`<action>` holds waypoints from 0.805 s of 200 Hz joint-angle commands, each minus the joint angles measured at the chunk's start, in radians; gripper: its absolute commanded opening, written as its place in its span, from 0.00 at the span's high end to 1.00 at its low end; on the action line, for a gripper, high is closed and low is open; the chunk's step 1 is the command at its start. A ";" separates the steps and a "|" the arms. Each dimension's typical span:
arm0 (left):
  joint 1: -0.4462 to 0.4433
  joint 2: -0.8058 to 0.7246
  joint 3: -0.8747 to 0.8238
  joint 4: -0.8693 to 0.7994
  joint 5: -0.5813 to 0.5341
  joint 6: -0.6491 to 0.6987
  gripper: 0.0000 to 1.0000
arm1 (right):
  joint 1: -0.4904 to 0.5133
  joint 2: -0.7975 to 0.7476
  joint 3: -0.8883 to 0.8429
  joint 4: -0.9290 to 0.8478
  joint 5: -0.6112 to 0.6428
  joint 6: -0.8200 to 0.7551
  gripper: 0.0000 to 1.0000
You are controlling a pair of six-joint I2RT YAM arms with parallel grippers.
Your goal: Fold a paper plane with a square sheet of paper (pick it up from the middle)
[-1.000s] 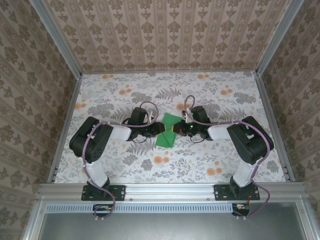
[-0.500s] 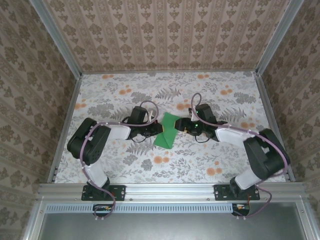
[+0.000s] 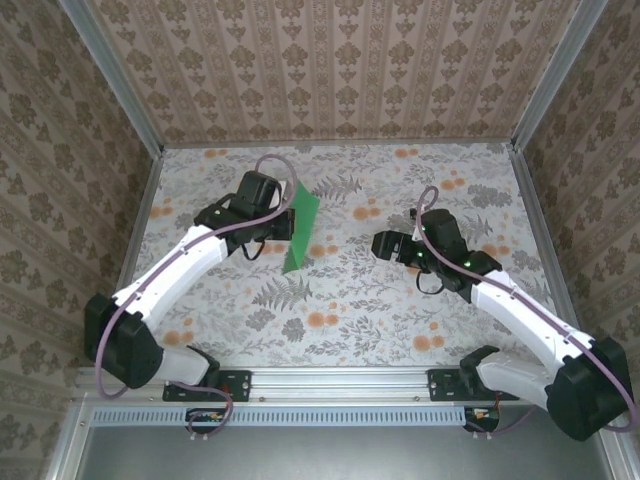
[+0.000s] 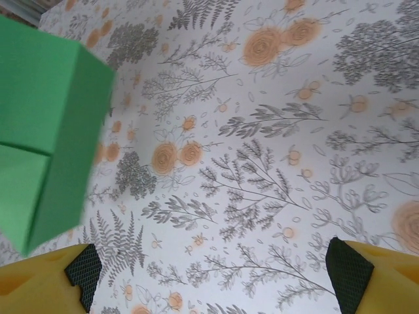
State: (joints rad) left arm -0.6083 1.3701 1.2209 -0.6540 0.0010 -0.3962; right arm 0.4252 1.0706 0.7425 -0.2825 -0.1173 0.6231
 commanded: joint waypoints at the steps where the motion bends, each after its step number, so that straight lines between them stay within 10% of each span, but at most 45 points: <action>1: -0.051 -0.005 0.081 -0.259 -0.305 0.102 0.99 | -0.006 -0.043 0.011 -0.099 0.062 -0.022 0.07; 71: -0.198 0.249 0.157 -0.357 -0.764 0.085 0.99 | -0.012 -0.061 -0.017 -0.104 0.121 -0.046 0.07; 161: -0.335 0.624 0.238 -0.236 -0.634 0.000 0.98 | -0.028 -0.122 -0.042 -0.178 0.177 -0.010 0.07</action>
State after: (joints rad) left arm -0.9104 1.9636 1.4220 -0.9165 -0.7025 -0.3447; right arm 0.4088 0.9825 0.7120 -0.3969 0.0025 0.6044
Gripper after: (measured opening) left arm 0.048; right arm 0.931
